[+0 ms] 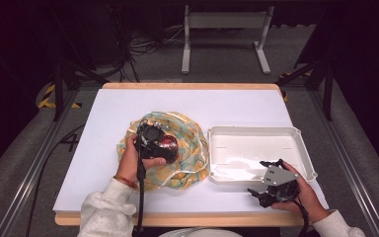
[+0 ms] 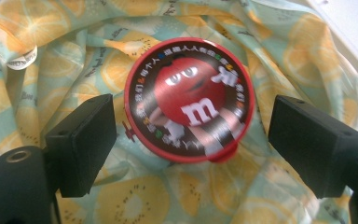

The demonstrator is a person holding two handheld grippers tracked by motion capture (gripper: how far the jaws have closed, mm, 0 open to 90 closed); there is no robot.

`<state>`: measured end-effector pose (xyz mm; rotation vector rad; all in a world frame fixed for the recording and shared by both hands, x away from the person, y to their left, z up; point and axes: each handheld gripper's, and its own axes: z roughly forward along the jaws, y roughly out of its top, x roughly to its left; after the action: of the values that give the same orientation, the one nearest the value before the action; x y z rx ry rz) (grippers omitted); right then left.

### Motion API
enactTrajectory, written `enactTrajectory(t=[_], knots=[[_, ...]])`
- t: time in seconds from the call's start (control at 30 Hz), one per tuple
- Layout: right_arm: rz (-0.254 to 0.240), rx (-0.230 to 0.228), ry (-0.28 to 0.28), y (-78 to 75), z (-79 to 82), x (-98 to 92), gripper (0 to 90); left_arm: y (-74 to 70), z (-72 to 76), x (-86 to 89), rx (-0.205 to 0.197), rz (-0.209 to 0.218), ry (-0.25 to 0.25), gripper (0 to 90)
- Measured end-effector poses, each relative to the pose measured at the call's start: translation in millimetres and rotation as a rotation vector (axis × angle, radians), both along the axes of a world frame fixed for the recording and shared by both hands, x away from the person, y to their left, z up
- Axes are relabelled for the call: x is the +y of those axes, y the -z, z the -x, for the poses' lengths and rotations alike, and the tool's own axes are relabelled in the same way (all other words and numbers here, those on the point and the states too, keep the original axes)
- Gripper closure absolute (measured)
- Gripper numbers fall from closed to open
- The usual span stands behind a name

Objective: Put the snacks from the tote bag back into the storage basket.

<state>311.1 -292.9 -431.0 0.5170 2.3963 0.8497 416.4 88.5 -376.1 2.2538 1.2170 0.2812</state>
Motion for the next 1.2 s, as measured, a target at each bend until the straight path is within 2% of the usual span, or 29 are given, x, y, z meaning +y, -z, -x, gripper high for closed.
enactTrajectory(t=[0.1,0.17,0.27,0.33,0.43,0.6,0.9,1.0,1.2], knots=[[0.001,-0.003,-0.003,-0.1,0.1,0.0,6.9,3.1,-7.9,-2.3,0.03,0.009,-0.024,15.4],[0.003,-0.002,-0.002,0.0,-0.1,0.1,6.9,4.8,-12.8,-4.5,0.036,0.007,-0.038,15.2],[0.006,0.001,-0.003,0.3,0.1,0.5,6.8,8.4,-20.1,-8.5,0.072,0.026,-0.058,15.4],[0.006,0.002,-0.003,0.4,-0.1,0.3,6.8,9.4,-21.8,-9.3,0.076,0.025,-0.064,15.7],[0.003,0.005,0.0,0.4,0.0,0.0,6.8,12.2,-25.3,-10.7,0.107,0.032,-0.039,18.4],[0.007,0.004,-0.005,0.8,-0.2,0.2,6.8,17.1,-30.3,-9.8,0.147,0.054,-0.04,21.3],[0.012,0.007,-0.013,1.0,-0.4,0.4,6.7,16.6,-28.2,-10.6,0.121,0.05,-0.051,22.8],[0.012,0.009,-0.014,1.3,-0.6,0.4,6.7,13.8,-25.4,-12.9,0.091,0.029,-0.065,24.3],[0.013,0.009,-0.014,1.2,-0.4,0.5,6.7,12.2,-23.6,-9.9,0.097,0.041,-0.07,25.1]])
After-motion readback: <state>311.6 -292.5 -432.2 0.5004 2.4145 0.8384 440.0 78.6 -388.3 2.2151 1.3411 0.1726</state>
